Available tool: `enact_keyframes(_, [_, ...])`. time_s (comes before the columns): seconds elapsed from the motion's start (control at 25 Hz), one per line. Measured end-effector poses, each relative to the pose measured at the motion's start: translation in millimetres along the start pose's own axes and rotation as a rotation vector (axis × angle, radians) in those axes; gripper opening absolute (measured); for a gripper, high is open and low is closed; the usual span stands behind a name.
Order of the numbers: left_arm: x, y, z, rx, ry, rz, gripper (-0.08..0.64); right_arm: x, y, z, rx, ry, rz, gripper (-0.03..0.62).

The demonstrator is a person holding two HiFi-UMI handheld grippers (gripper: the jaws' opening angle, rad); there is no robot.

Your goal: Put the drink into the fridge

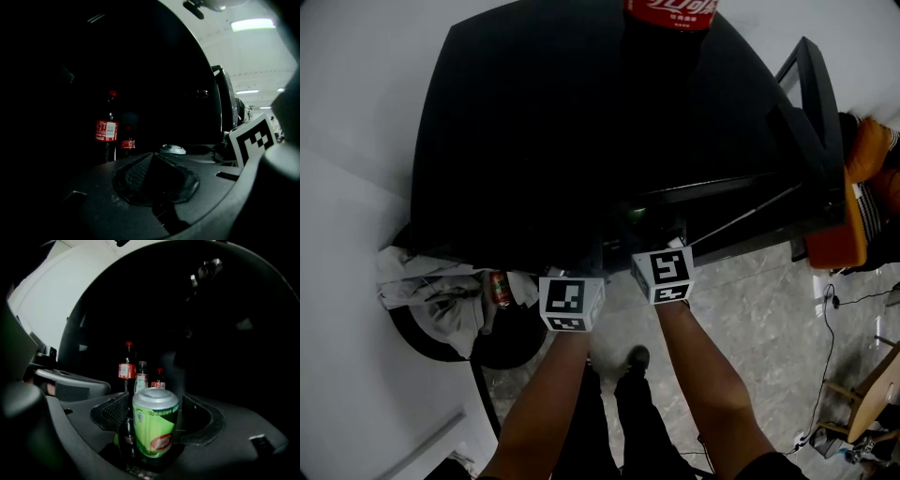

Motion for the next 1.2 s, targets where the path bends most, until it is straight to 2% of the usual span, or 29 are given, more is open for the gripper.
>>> enact_keyframes(0.12, [4,-11,-14,0.004,-0.013,-0.016,0.011,-6,-19,-27,0.026,0.007,0.05,0.331])
enact_keyframes(0.28, [27,-26,-51,-0.027,-0.028,-0.057,0.011,-25,-43,-79,0.013,-0.024,0.131,0.328])
enact_keyframes(0.44, [65,-46,-112,-0.058,0.009,-0.066,0.011,-65,-69,-134,-0.01,-0.085,0.213,0.318])
enact_keyframes(0.48, [76,-50,-129,-0.066,0.021,-0.07,0.011,-75,-77,-149,-0.013,-0.093,0.211,0.288])
enact_keyframes(0.56, [100,-55,-161,-0.086,0.053,-0.074,0.011,-90,-92,-178,-0.011,-0.107,0.201,0.104])
enact_keyframes(0.68, [130,-68,-202,-0.107,0.11,-0.064,0.011,-110,-116,-219,0.002,-0.162,0.193,0.087])
enact_keyframes(0.76, [138,-85,-226,-0.096,0.143,-0.05,0.011,-121,-134,-244,0.014,-0.192,0.181,0.045])
enact_keyframes(0.84, [142,-105,-248,-0.073,0.184,-0.021,0.011,-129,-154,-269,0.03,-0.21,0.172,0.032])
enact_keyframes(1.04, [142,-144,-308,-0.005,0.276,0.04,0.011,-169,-215,-325,0.079,-0.273,0.105,0.031])
enact_keyframes(1.2, [149,-158,-358,0.046,0.338,0.059,0.011,-206,-234,-373,0.075,-0.287,0.053,0.031])
Point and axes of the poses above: the fingertips, and each gripper's own axes: z forward along the fingers, x to its right, y out of its underside, the point moved 2 cm from there along -z, backward along the fingers, and after that the axes turned 4 degrees about -y, right-handed, at the moved point
